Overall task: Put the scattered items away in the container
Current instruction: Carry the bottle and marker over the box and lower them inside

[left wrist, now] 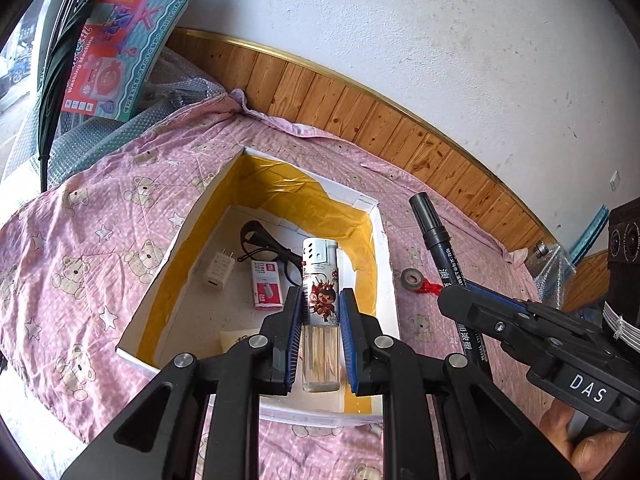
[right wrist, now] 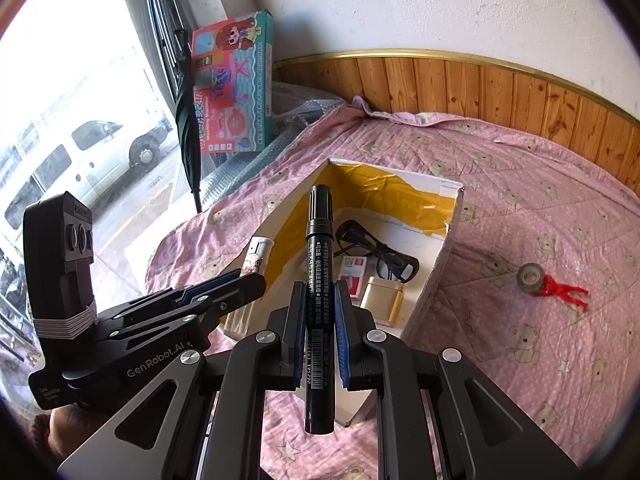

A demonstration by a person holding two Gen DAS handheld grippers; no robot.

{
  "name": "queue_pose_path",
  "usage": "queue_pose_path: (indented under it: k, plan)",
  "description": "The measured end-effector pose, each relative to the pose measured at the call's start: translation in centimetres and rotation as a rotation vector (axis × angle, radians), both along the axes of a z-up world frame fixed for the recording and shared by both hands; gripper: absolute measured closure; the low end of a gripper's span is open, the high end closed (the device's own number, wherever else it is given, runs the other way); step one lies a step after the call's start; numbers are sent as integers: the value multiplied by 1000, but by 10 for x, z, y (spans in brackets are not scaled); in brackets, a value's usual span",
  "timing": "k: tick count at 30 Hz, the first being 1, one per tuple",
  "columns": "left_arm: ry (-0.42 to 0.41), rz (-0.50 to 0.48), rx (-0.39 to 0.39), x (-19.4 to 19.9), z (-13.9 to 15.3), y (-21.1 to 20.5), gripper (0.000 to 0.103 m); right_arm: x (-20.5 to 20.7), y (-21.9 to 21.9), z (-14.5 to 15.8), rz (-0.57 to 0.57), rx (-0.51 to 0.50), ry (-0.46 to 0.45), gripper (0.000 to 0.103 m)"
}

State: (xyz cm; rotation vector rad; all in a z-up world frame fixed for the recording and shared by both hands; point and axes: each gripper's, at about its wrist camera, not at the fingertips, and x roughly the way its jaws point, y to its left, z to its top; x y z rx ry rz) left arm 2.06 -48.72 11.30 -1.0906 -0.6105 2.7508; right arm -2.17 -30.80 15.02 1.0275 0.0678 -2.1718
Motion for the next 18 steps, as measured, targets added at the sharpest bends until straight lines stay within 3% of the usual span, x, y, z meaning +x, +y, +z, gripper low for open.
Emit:
queue_pose_path:
  k: [18]
  plan:
    - [-141, -3, -9, -56, -24, -18, 84, -73, -31, -31, -4, 6, -159, 89]
